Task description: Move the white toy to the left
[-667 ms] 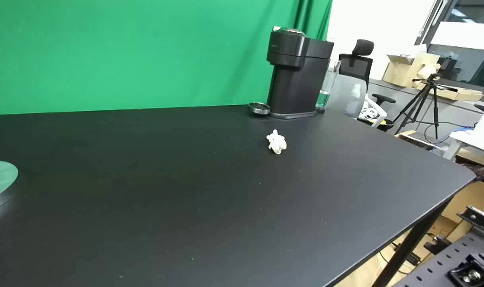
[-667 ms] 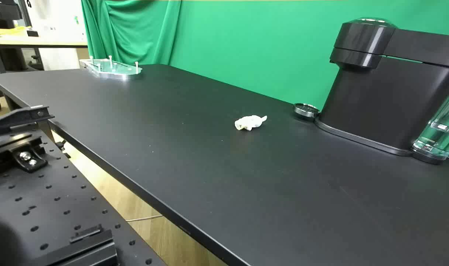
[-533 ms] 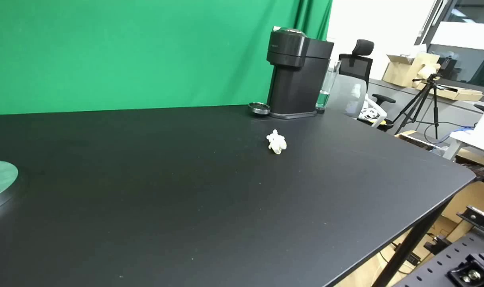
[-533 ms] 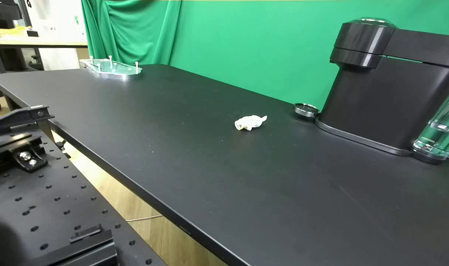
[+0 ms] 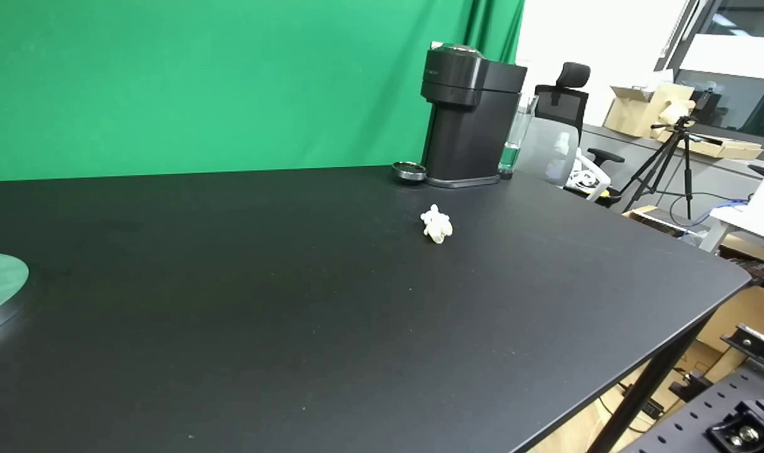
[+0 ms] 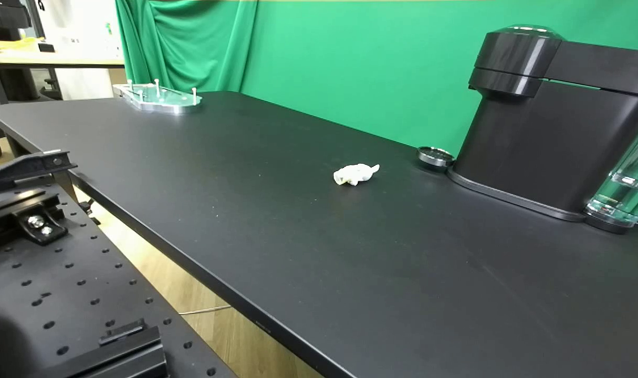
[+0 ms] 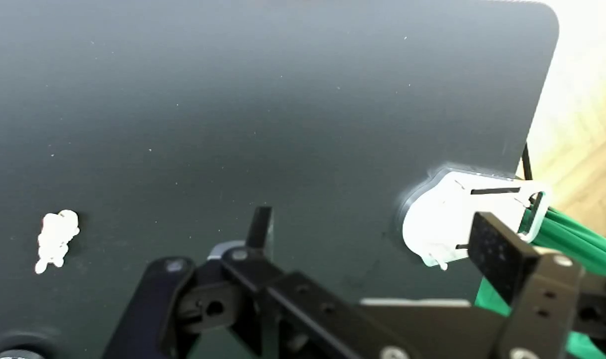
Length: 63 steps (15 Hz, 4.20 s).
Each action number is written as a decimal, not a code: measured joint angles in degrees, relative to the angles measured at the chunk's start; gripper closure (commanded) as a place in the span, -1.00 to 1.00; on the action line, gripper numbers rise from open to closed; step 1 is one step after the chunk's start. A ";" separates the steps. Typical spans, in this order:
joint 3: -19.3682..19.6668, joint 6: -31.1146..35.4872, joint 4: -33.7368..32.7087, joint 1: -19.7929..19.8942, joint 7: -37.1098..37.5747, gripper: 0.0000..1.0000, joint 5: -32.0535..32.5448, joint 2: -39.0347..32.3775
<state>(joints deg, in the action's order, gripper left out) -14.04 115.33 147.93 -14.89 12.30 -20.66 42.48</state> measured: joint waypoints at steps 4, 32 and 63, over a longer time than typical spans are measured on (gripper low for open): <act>0.00 -0.01 0.00 0.00 -0.04 -1.00 0.00 -0.03; 15.07 15.65 -3.31 15.11 -18.47 -1.00 18.41 -22.06; 18.04 17.95 -30.02 18.95 -17.97 -1.00 18.65 -71.53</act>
<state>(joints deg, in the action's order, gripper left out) 3.99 133.27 117.91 4.06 -5.67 -2.01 -29.06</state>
